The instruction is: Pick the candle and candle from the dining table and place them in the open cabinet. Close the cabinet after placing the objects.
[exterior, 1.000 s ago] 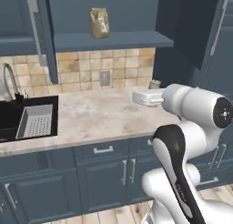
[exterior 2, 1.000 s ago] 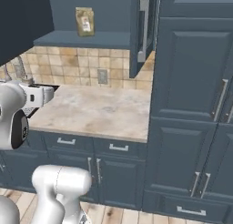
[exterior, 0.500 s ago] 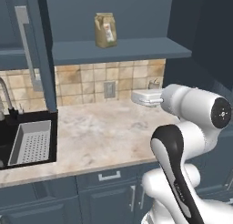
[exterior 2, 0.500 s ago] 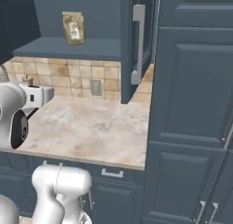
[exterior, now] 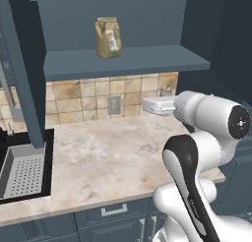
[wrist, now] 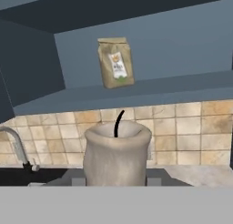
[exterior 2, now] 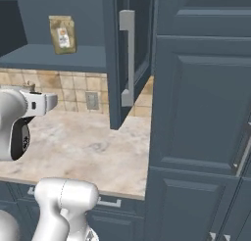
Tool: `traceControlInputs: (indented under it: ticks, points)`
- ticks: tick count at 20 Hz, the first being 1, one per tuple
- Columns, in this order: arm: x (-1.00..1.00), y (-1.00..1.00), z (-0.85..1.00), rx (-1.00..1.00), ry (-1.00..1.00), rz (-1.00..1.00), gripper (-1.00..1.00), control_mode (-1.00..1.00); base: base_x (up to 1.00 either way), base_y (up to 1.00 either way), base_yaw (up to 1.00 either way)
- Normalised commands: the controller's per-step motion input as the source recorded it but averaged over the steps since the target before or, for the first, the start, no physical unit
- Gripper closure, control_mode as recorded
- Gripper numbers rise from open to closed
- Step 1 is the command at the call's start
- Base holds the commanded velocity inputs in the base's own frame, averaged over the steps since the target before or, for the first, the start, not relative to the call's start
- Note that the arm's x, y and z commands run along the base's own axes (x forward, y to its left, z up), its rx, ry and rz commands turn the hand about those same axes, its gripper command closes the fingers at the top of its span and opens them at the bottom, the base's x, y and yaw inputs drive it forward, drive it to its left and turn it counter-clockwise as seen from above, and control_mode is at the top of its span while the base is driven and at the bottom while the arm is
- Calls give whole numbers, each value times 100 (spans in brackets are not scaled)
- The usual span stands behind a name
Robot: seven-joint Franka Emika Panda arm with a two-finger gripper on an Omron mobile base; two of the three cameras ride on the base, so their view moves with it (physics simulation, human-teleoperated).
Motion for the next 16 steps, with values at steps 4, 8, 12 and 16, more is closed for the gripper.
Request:
traceControlInputs:
  ticks: [4, 8, 12, 16]
  points:
    - [0, 0, 0, 0, 0, 0, 100, 100, 35, -39, -7]
    - [0, 0, 0, 0, 0, 0, 100, 100, 13, -15, -3]
    - [0, 0, 0, 0, 0, 0, 100, 100, 0, -4, -5]
    - [0, -19, 40, 4, -14, -13, 100, -100, 0, 0, 0]
